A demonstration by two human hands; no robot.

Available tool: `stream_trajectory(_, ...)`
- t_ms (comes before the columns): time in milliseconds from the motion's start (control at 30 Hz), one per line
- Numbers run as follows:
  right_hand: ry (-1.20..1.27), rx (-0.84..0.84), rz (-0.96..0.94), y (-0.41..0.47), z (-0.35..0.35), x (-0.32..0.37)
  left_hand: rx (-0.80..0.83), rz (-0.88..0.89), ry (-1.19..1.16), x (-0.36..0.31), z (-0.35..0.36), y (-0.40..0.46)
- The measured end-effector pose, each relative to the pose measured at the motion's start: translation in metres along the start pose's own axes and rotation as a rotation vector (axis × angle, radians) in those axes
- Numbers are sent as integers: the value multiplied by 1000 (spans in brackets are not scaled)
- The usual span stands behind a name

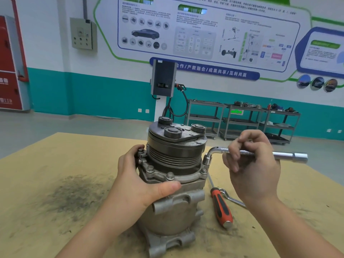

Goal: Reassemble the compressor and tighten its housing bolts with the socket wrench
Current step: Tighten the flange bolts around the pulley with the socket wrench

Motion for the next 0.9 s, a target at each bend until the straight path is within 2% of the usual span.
stream_trajectory(67, -107, -34, -108, -5, 5, 3, -16, 2, -10, -1, -2, 0)
stream_trajectory(200, -516, -67, -459, -30, 31, 5, -18, -3, -15, -5, 0, -1)
stream_trajectory(333, -966, -137, -528, -42, 58, -6, -43, -6, 10, -3, 2, -2)
stream_trajectory(433, -1038, -102, -640, -46, 60, -1, -75, -5, 33, -2, 3, -1)
stream_trajectory(533, -821, 52, -670, -52, 53, 13, -117, 10, 23, -1, 2, 0)
stream_trajectory(600, -592, 110, -596, -47, 50, 29, -114, 15, 24, 0, 0, 2)
stream_trajectory(667, -362, 109, -387, -30, 41, 40, -63, 21, 33, 3, -2, 5)
stream_trajectory(800, -36, 16, 85, 0, 17, 36, 151, 45, -49, 7, -13, 24)
stream_trajectory(900, 157, 4, 281, 5, 13, 22, 385, 25, -156, 8, -18, 30)
Point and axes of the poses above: each hand's wrist, its own y-axis towards the middle knuckle, its own z-axis out of the palm, x = y × z, the point moved 4 cm from there along y, towards the middle knuckle, and after that the axes turned 11 degrees about z, right-handed, at the moved point
